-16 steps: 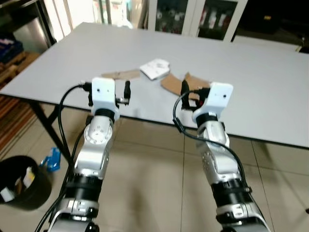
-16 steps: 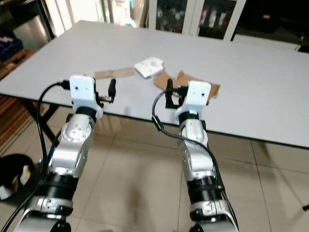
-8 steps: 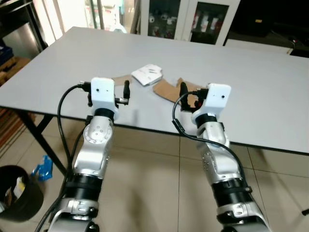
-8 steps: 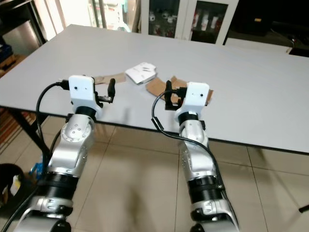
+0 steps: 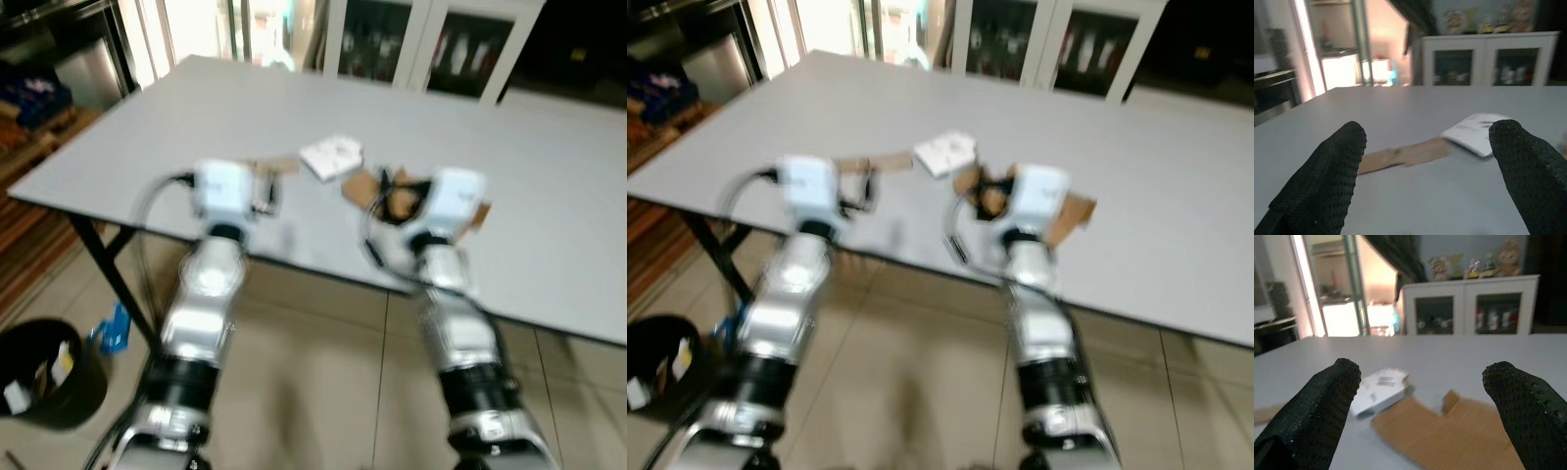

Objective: Picking trash to rubbish bin

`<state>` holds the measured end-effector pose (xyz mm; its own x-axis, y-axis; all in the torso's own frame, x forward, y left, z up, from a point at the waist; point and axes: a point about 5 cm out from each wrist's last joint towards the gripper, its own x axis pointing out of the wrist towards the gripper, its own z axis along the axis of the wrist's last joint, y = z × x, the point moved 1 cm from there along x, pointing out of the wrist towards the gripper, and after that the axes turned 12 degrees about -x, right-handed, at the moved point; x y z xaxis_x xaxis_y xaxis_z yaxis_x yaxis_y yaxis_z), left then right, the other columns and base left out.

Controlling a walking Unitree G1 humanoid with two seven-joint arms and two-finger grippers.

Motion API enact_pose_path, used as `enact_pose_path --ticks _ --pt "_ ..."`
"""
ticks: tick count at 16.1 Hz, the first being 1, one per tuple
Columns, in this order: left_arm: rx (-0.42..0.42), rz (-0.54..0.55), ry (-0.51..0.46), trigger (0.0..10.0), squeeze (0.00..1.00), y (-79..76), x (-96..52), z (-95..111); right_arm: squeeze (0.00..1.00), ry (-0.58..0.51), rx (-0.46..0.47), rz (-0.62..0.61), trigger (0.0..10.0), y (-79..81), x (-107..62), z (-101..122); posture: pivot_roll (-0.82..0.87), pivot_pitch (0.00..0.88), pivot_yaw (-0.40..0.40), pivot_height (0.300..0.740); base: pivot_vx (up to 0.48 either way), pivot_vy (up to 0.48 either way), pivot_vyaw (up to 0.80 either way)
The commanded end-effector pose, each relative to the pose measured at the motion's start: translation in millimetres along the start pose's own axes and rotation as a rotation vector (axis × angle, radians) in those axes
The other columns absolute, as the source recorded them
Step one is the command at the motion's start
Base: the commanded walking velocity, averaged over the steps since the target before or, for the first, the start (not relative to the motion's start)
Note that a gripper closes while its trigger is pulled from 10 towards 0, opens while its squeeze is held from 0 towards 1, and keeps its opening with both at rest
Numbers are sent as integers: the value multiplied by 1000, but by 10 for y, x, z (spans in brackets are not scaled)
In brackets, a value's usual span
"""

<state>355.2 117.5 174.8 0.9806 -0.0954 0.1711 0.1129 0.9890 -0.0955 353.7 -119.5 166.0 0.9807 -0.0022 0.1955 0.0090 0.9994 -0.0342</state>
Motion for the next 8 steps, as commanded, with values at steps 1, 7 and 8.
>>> enact_pose_path --ticks 1,7,8 --pt "17 24 -5 10000 0 89 6 24 0 -3 21 17 10000 77 9 30 0 51 -66 740 341 0 0" --pt "23 16 4 10000 0 85 5 11 0 0 31 17 10000 83 13 25 2 54 -65 740 384 0 -338" --pt "24 13 6 10000 0 84 1 10 0 2 31 17 10000 88 9 22 3 54 -64 740 398 0 0"
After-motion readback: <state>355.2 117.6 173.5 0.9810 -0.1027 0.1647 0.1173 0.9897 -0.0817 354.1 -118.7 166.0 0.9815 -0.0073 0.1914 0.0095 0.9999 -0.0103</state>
